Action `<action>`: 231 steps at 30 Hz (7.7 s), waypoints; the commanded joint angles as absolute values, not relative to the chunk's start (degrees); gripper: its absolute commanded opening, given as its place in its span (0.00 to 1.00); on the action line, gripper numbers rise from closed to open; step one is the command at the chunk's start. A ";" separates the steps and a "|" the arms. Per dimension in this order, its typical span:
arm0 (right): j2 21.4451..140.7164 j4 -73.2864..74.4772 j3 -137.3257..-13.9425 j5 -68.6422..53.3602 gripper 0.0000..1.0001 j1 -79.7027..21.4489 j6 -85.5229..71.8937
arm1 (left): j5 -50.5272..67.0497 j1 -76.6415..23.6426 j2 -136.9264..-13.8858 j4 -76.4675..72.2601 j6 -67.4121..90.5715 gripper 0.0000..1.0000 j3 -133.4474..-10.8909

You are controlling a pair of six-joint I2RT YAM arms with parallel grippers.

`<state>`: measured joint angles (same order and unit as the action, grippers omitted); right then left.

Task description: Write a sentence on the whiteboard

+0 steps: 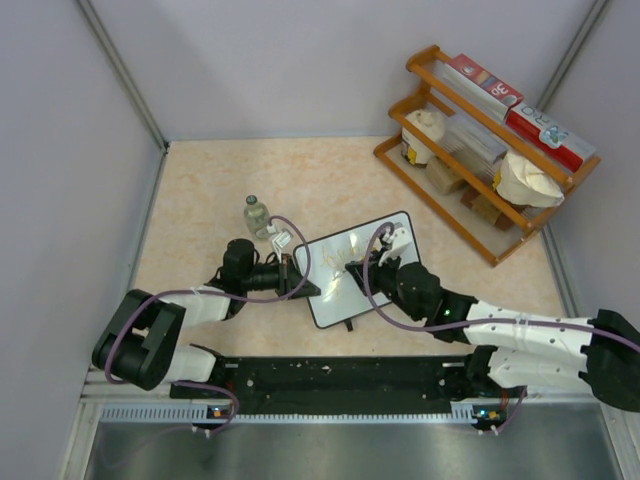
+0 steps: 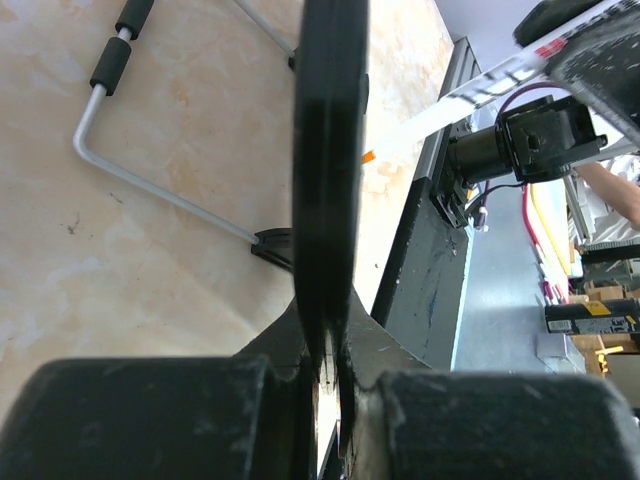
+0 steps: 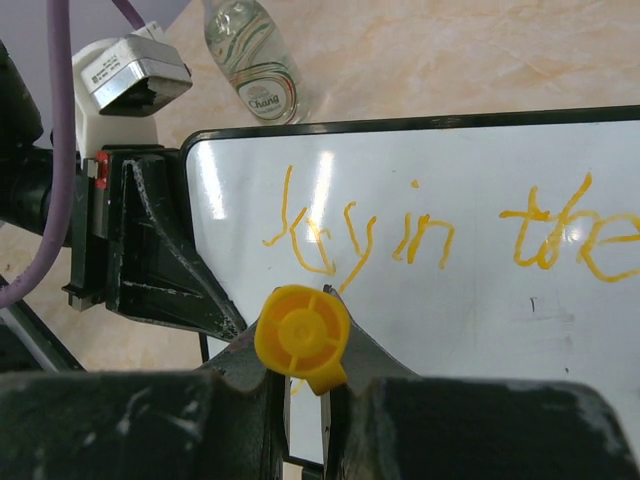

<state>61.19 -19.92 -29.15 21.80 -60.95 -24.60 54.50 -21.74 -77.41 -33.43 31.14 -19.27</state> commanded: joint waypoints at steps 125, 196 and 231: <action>47.46 -13.45 -28.21 8.88 0.00 -50.19 -22.15 | 56.07 -22.06 -78.22 -32.17 29.44 0.00 -18.54; 52.03 -12.04 -27.33 16.79 0.00 -50.19 -26.28 | 56.16 -22.06 -78.05 -32.43 29.62 0.00 -18.37; 52.47 -8.79 -24.08 13.36 0.00 -50.19 -26.45 | 56.34 -22.15 -78.40 -32.43 29.79 0.00 -18.46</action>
